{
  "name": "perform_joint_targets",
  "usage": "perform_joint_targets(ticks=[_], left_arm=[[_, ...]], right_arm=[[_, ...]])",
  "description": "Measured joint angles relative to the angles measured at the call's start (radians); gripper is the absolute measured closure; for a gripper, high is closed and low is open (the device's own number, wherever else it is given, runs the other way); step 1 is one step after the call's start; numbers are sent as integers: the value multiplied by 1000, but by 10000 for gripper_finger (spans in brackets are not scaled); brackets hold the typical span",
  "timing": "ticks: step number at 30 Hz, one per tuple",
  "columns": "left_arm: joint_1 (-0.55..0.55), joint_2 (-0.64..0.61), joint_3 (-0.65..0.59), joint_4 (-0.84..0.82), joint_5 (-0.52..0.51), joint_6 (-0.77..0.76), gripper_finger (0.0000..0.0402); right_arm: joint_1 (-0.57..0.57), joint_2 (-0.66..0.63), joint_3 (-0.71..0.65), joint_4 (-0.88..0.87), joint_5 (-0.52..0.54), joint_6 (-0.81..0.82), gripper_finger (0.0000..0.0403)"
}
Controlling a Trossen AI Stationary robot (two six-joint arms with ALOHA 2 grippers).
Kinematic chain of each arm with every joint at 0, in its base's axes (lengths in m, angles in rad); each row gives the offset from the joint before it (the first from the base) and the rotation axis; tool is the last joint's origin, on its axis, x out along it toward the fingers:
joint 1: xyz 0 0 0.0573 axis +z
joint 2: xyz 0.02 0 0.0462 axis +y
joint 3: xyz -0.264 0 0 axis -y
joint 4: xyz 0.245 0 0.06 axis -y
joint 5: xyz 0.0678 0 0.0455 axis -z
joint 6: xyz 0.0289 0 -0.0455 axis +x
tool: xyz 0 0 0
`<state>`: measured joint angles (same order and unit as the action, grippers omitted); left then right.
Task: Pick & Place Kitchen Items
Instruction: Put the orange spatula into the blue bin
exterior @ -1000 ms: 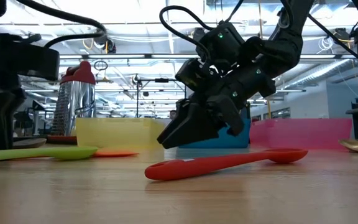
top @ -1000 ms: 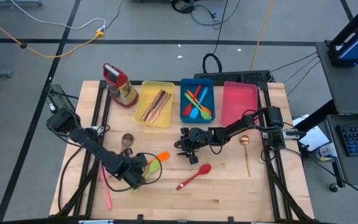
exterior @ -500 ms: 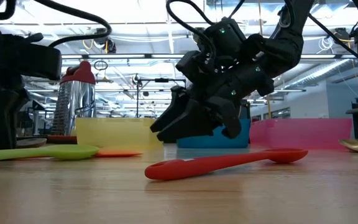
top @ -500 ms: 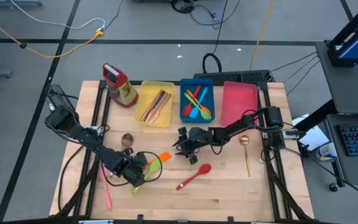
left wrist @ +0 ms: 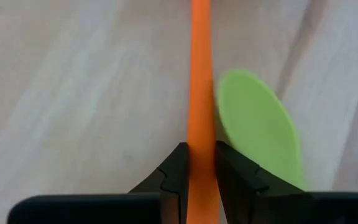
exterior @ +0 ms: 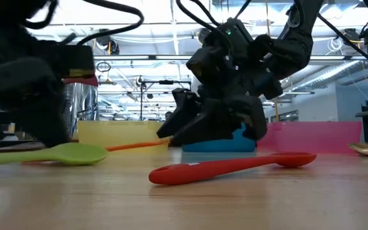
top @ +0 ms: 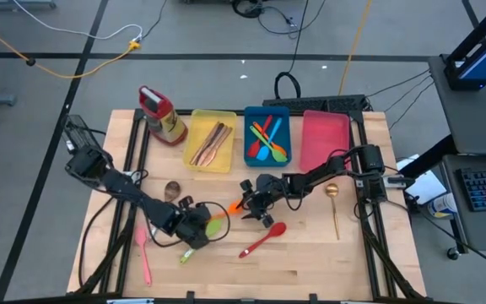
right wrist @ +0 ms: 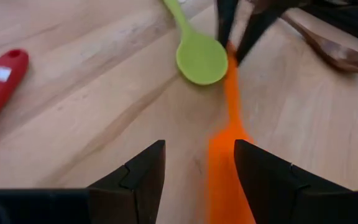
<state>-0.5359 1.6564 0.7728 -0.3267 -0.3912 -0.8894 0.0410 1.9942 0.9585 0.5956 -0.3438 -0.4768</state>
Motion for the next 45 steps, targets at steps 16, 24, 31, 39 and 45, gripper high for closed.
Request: perform_joint_targets(ticks=[16,24,31,39,45], left_arm=[[93,-4,2,112,41,165,335],[110,-5,2,112,76,151,335],[109,-6,3,116,84,150,335],[109,-8,3,119,79,128,335],[109,-8,4,120,75,124,335]], right_arm=[[14,-3,0,-59,297,-301,221],[24,-2,0,-21,318,-341,289],[40,-1,-1,0,325,-352,368],[39,-1,-1,1,321,-347,386],[41,0,-1,-29,332,-249,395]])
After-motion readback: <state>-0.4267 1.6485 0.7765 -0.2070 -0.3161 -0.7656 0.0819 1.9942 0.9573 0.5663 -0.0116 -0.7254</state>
